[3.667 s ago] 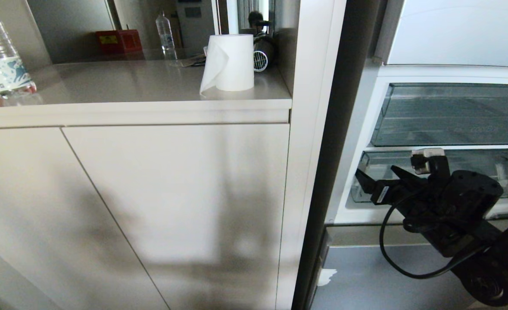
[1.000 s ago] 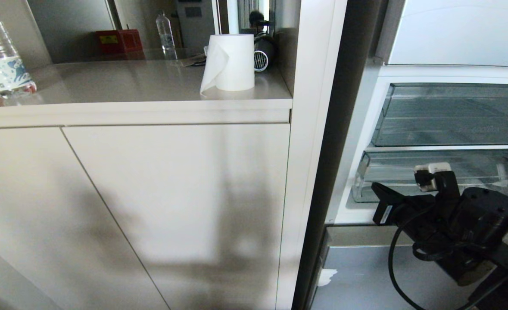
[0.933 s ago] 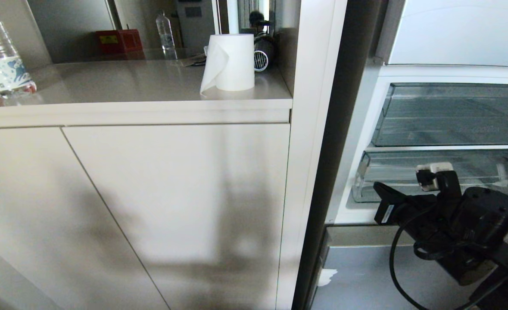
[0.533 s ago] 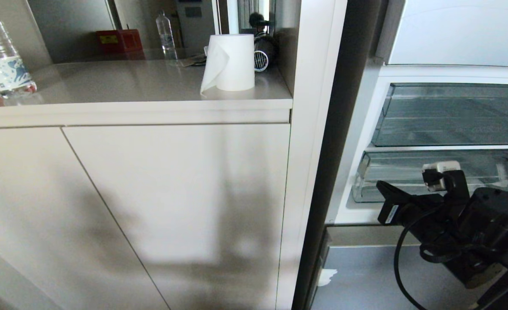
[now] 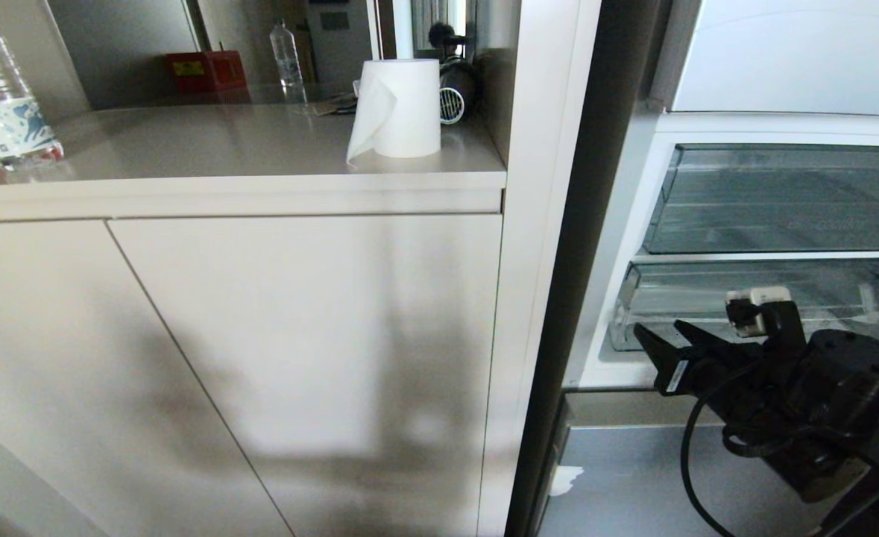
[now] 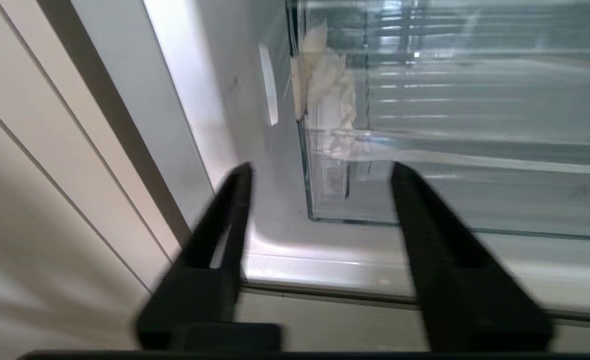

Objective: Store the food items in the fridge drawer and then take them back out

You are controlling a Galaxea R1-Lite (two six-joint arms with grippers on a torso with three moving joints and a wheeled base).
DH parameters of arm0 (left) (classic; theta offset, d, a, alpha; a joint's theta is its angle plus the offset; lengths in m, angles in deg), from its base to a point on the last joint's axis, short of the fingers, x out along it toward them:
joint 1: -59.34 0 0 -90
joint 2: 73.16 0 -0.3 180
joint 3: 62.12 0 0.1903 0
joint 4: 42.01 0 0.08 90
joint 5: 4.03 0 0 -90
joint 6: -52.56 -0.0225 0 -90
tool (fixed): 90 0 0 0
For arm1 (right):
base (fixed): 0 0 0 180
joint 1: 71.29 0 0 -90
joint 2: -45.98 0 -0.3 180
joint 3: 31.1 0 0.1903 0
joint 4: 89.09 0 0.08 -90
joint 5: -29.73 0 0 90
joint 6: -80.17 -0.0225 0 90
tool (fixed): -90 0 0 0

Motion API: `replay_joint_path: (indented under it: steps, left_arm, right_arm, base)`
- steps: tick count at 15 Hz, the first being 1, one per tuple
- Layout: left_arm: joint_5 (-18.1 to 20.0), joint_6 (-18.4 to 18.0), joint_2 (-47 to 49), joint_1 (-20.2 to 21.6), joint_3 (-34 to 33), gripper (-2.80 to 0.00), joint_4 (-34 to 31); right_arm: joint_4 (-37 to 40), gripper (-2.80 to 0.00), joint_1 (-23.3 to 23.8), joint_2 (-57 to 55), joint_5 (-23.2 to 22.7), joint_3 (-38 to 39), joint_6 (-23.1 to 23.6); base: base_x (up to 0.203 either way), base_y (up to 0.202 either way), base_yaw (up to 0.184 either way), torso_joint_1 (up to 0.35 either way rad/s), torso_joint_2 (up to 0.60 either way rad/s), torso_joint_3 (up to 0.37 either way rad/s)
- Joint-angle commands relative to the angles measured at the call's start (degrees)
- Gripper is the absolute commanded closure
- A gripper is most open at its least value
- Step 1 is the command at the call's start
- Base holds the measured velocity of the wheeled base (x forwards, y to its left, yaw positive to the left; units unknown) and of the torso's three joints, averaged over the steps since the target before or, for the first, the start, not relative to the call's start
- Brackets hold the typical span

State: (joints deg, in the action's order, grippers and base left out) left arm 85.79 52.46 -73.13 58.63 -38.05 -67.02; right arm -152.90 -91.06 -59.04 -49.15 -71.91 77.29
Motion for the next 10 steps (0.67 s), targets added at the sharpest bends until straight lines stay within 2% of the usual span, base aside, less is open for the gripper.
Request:
replay_joint_path:
  steps: [1,10]
  left_arm:
    - [-0.02,0.01,-0.02,0.00,0.00,0.00,-0.02]
    - [0.01,0.01,-0.02,0.00,0.00,0.00,-0.02]
  right_arm:
    - [-0.49,-2.80,0.03,-1.16,-0.05,-0.29,-0.06]
    - [-0.49,-2.80,1.23,-4.24,-0.22,-8.31,0.24]
  base:
    - [0.000,0.000,0.000,0.000,0.00,0.000]
    - [0.000,0.000,0.000,0.000,0.00,0.000]
